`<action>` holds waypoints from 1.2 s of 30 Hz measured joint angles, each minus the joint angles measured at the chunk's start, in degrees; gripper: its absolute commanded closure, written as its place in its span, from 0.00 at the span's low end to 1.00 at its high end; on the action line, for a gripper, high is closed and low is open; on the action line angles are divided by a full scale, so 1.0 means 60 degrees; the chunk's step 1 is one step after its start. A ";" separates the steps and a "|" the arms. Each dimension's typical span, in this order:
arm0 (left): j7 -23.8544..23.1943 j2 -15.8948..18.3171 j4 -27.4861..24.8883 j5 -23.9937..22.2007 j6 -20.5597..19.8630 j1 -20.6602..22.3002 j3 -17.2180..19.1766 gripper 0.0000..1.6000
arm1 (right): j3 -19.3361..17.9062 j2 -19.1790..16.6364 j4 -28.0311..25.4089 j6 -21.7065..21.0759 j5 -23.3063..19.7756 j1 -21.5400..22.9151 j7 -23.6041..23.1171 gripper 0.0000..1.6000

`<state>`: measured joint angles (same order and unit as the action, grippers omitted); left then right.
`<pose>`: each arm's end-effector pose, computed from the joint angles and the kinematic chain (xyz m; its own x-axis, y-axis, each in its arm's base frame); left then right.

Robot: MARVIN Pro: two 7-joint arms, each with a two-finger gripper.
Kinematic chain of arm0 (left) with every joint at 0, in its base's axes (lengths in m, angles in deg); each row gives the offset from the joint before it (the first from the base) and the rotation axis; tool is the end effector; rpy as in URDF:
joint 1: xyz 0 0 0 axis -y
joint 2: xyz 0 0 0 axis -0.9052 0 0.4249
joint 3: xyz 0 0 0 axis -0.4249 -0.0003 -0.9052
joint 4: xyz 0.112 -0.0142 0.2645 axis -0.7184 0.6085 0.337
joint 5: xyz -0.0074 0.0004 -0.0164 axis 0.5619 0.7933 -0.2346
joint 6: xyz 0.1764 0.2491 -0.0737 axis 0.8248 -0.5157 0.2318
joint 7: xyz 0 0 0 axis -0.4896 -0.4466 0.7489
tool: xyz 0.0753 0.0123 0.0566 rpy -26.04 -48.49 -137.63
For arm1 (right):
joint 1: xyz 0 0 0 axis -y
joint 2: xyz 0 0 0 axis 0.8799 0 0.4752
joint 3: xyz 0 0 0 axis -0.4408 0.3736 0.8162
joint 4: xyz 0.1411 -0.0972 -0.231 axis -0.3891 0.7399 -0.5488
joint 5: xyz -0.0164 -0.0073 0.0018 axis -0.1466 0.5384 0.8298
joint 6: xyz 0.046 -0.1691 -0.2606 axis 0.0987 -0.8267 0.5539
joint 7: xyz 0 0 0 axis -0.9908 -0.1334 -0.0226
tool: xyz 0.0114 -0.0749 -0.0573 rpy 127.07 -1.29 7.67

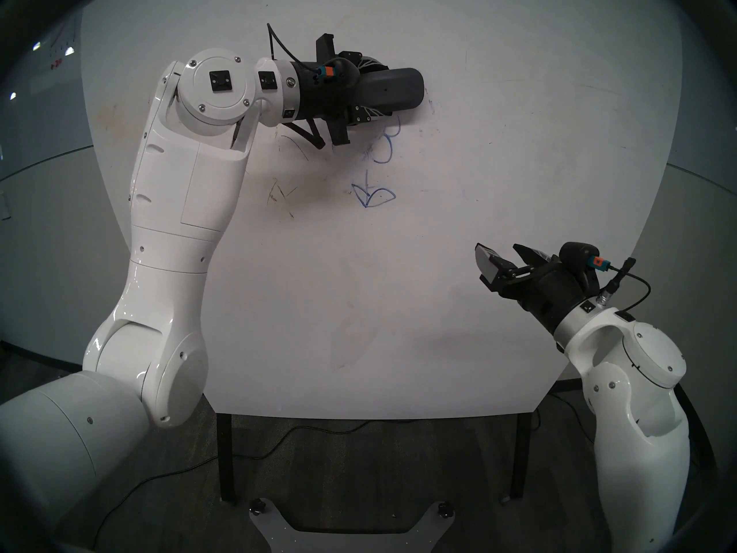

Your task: Erase all marks on the whiteboard with the eraser

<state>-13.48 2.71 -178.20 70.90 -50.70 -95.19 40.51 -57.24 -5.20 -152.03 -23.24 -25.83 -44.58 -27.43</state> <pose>0.4915 -0.1276 0.1260 -0.7519 -0.6131 0.2424 -0.1744 -0.1695 -0.9700 0.3159 -0.0925 -0.0966 -0.0440 -0.1217 0.9916 0.2975 -0.9491 -0.1033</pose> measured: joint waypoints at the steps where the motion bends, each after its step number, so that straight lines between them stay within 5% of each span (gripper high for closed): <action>1: 0.0011 -0.0019 0.0066 0.0025 0.0036 0.0083 0.0000 1.00 | 0.0000 0.0000 0.0000 0.0000 0.0000 0.0000 0.0000 0.00; 19: 0.0042 -0.0052 0.0830 0.0288 0.0080 0.0744 -0.0200 1.00 | 0.0000 0.0000 -0.0008 0.0000 0.0000 0.0000 -0.0001 0.00; 36: 0.0304 0.0036 0.0020 -0.0099 0.0081 -0.0013 -0.0108 1.00 | 0.0000 0.0000 -0.0007 0.0000 0.0000 -0.0001 -0.0001 0.00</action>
<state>-11.65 2.93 -178.08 70.31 -50.21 -95.27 39.86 -57.24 -5.20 -152.08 -23.24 -25.83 -44.58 -27.43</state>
